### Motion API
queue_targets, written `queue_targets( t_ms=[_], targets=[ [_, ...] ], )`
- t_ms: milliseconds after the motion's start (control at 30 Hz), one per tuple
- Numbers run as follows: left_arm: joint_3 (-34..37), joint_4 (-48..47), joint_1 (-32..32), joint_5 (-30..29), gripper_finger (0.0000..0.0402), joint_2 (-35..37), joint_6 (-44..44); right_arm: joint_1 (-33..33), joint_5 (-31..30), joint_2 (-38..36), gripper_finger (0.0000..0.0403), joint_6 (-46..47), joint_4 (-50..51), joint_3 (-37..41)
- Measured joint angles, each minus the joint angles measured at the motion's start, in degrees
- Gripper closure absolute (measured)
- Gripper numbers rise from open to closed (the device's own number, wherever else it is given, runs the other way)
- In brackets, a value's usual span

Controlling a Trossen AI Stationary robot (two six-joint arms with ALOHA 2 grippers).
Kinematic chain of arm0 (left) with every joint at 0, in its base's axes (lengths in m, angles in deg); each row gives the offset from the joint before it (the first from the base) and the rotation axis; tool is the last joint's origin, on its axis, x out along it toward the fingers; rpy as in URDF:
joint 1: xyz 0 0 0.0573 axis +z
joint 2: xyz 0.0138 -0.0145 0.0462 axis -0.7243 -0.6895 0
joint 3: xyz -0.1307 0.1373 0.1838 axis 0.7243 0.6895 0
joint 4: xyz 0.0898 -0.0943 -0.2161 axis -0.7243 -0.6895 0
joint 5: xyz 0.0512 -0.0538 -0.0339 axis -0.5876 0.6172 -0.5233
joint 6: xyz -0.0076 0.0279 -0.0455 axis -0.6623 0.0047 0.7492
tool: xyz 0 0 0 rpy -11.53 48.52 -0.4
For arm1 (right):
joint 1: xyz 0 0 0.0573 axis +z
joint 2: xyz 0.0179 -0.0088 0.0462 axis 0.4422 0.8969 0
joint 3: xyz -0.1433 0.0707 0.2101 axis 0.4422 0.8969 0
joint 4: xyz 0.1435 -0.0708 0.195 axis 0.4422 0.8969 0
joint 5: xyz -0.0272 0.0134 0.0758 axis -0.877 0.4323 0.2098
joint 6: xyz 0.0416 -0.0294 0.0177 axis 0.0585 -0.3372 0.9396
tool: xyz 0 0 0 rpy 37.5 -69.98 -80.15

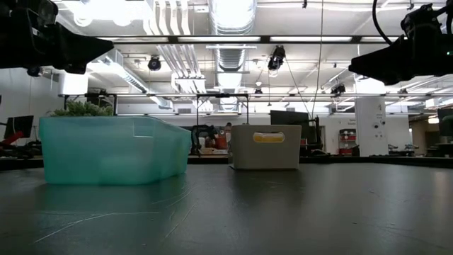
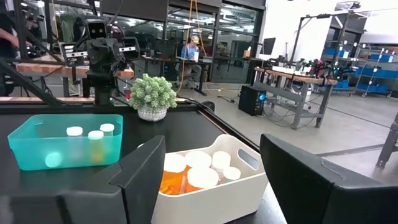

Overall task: Pick and place medicine bottles into bin by pill shape (circle, oval)
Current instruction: Return to Home Position

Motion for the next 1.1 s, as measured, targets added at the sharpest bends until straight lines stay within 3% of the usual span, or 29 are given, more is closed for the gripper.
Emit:
queue_targets(
  t_ms=[1100],
  targets=[
    [0.03, 0.02, -0.01, -0.01, 0.0400, -0.71, 0.02, 0.00, 0.02, 0.00, 0.0154, -0.01, 0.00, 0.02]
  ],
)
